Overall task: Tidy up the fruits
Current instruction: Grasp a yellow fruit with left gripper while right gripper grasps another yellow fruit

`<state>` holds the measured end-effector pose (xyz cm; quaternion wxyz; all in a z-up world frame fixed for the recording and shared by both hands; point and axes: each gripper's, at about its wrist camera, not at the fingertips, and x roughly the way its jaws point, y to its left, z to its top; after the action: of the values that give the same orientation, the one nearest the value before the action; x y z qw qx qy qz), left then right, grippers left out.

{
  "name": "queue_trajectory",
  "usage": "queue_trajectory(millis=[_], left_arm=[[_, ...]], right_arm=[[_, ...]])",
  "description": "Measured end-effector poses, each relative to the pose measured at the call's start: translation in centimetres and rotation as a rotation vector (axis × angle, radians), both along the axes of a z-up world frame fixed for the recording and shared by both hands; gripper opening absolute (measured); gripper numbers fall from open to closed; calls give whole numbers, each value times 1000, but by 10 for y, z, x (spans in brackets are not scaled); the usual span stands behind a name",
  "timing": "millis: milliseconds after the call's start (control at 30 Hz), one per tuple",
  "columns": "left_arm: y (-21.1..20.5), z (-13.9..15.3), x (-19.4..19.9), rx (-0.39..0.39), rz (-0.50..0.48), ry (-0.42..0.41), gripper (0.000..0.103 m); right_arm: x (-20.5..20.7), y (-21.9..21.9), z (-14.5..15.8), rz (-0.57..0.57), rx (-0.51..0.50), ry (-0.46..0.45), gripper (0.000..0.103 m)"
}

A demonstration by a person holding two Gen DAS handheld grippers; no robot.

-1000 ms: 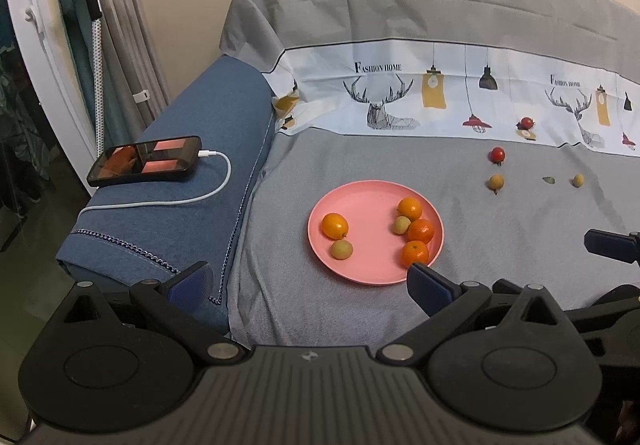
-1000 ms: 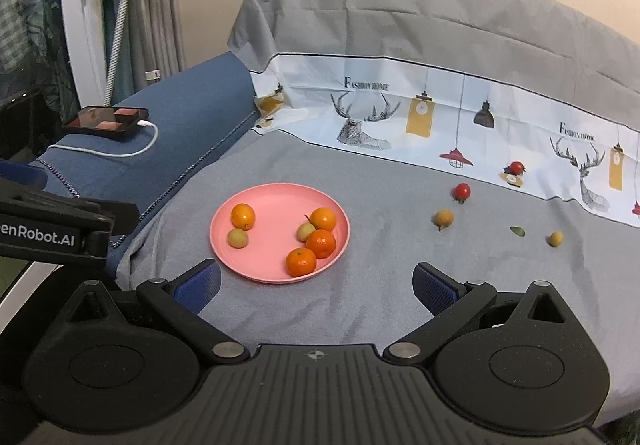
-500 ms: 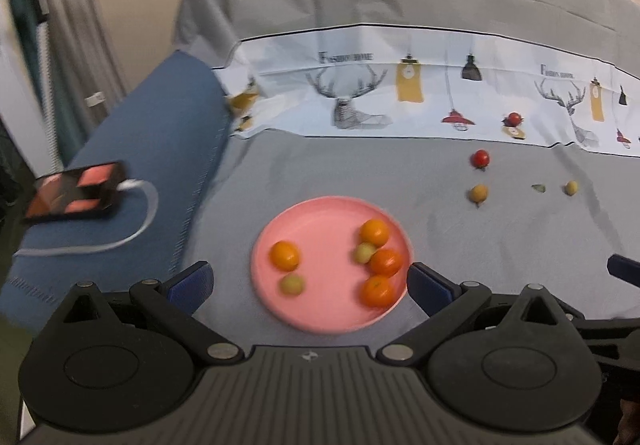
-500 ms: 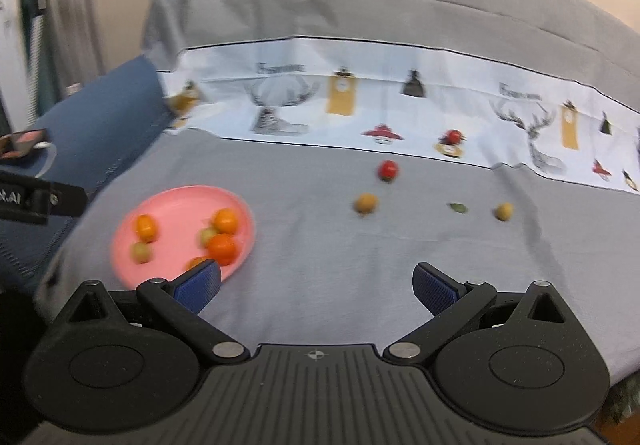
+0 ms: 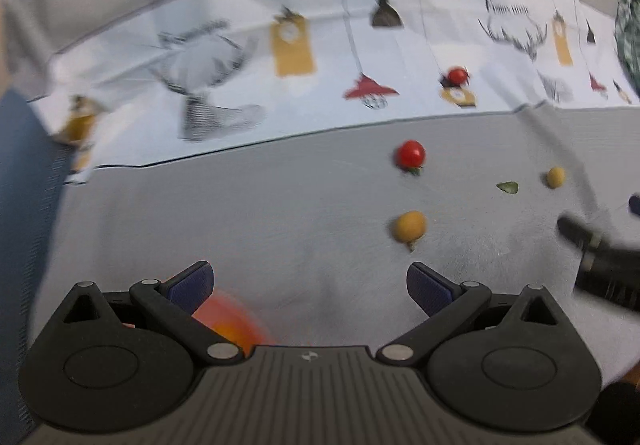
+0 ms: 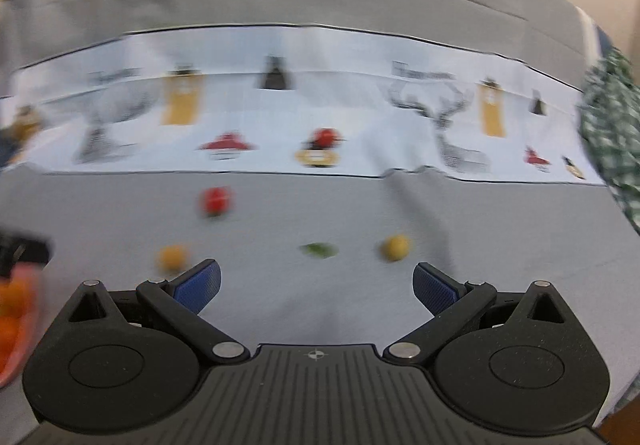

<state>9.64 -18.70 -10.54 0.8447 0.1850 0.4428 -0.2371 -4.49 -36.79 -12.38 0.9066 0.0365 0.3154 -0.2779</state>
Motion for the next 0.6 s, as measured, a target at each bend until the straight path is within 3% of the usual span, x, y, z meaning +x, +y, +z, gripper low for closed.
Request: queue_trajectory(millis=[167,400,467,500,533,600], left_arm=[[-46,-44,22,13,-68,58,103],[-76,-80,46,7,-38,116,101],[-78,-82,50,-21,-22,126,73],[-78,-82,51,-30,-27,154,37],[-78,-82,52,-40,-24,180,32],[-76,-79,51,-53,-15,158,32]], right_arm=[[27,-69,-36,-104,30,-10,101],[56,-114,-81,-149,104,18,99],[59,-115,-90,-133,110,31,85],[58,-113,-91,-122,91,15,66],[57,-110,-89,-105,82,-1,44],[56,-106,-87,-76,81,-11,27]])
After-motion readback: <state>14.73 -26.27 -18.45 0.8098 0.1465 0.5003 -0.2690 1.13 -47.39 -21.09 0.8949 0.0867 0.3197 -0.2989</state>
